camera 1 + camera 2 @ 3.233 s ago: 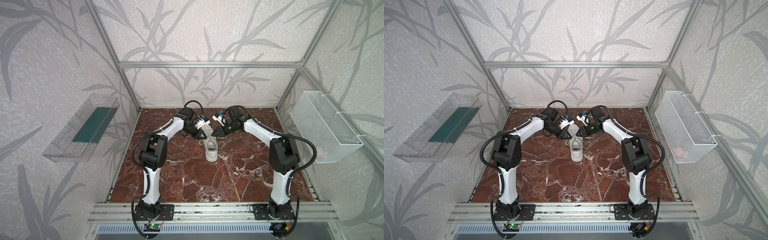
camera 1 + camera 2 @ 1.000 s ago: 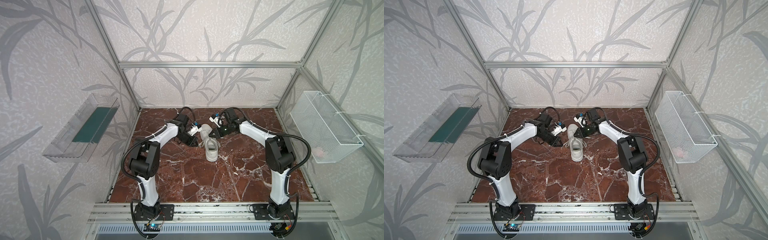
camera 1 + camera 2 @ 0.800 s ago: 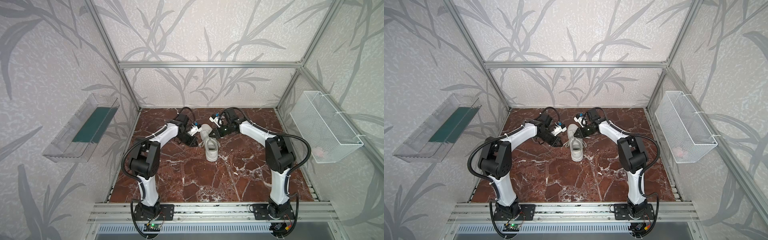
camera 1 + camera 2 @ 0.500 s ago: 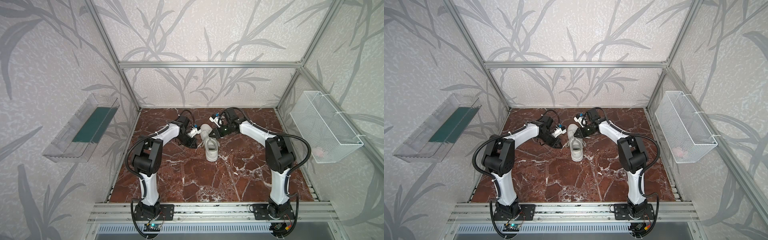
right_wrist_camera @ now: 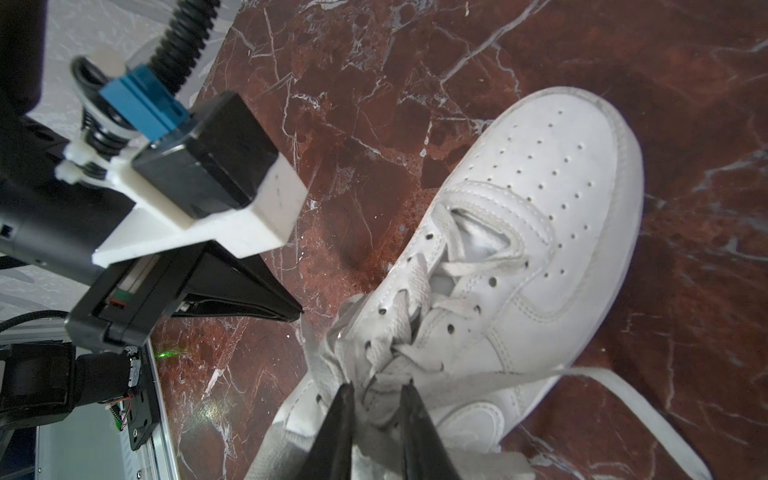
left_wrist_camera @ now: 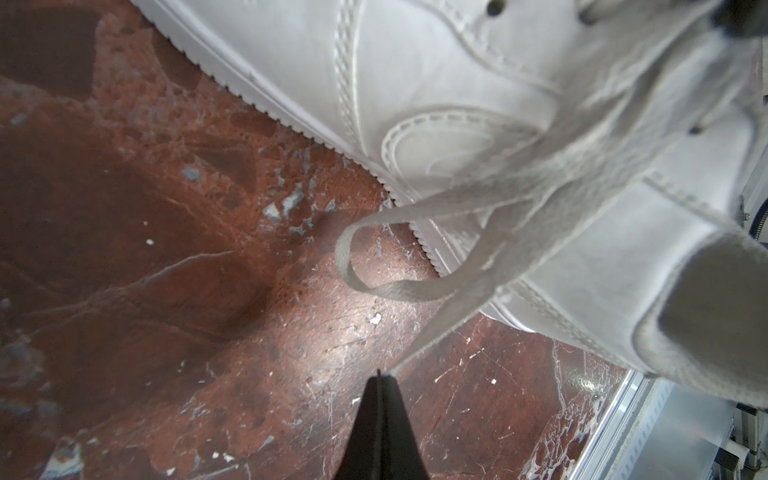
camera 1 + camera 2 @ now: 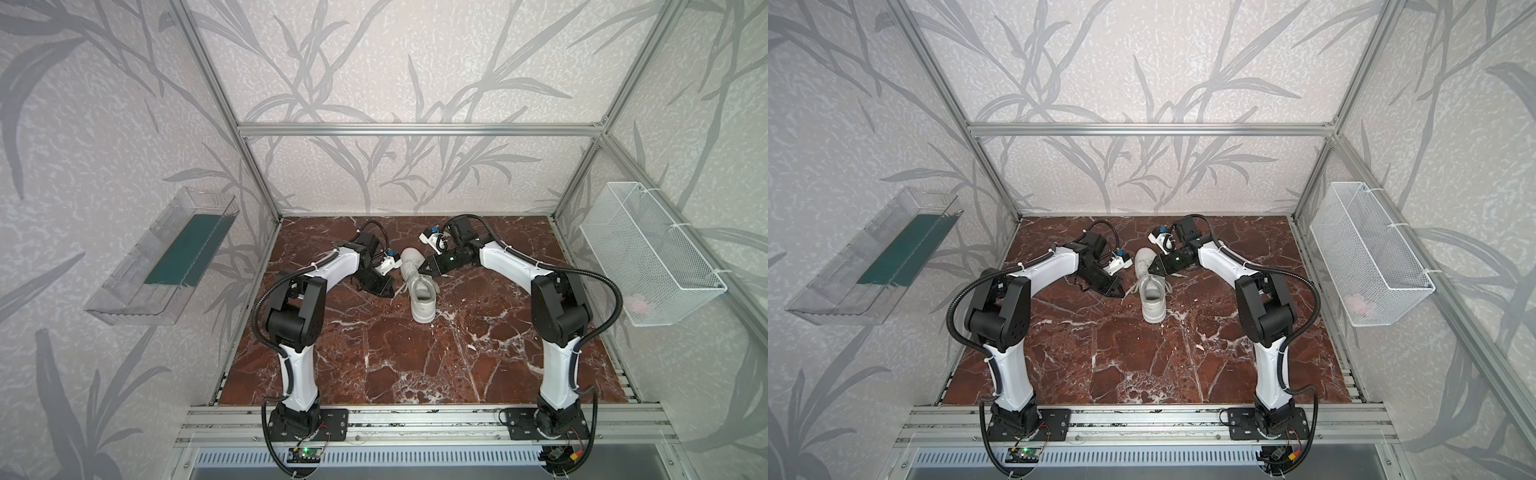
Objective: Tie the shoes
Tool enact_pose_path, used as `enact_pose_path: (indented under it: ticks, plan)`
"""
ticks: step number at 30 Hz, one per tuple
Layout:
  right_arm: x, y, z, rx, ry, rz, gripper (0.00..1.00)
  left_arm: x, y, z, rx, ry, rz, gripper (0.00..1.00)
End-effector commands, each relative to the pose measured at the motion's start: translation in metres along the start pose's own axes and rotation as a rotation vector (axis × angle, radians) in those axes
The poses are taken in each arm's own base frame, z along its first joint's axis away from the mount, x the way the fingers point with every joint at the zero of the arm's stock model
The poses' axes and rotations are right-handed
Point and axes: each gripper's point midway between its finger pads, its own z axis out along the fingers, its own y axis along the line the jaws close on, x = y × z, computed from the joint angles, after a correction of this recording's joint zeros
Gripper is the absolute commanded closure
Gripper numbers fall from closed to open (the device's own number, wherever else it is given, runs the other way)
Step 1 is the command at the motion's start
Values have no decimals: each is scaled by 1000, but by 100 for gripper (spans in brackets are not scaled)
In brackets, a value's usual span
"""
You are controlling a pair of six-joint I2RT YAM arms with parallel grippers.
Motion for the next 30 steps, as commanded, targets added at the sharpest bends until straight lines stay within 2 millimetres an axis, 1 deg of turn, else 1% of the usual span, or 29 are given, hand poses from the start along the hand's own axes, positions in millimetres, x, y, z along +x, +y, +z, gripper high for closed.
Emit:
enact_pose_path:
  ticks: [1,6,10,12,14,15,16,17,19,21,22,26,30]
  plan:
    - [9,-9,-9,46,24,16,78,10,-2,0,18,12,-16,100]
    - [12,-11,-7,48,32,22,78,21,8,3,-33,44,-35,100]
    - [12,-10,-7,45,33,19,78,25,11,6,-33,70,-47,100]
    - [11,-10,-7,44,32,17,78,19,4,4,0,44,-36,100]
    - [11,-9,-8,42,32,18,78,8,-2,-1,25,-9,-27,96]
    - [11,-9,-9,42,31,17,78,3,-4,-3,29,-33,-23,82]
    - [11,-8,-9,42,30,16,78,-2,-7,-6,35,-60,-14,75]
    - [11,-8,-8,42,31,15,78,-5,-8,-9,29,-80,-8,70]
    - [12,-8,-8,40,35,16,78,-10,-8,-15,17,-112,-2,64]
    - [12,-8,-8,39,34,15,79,-14,-5,-20,0,-138,-5,62]
    - [13,-7,-8,37,35,15,78,-15,2,-22,-25,-153,-28,62]
    - [13,-6,-9,37,34,13,78,-28,24,-28,-35,-239,-144,62]
    - [14,-5,-8,30,37,14,78,-42,20,-27,25,-254,-146,63]
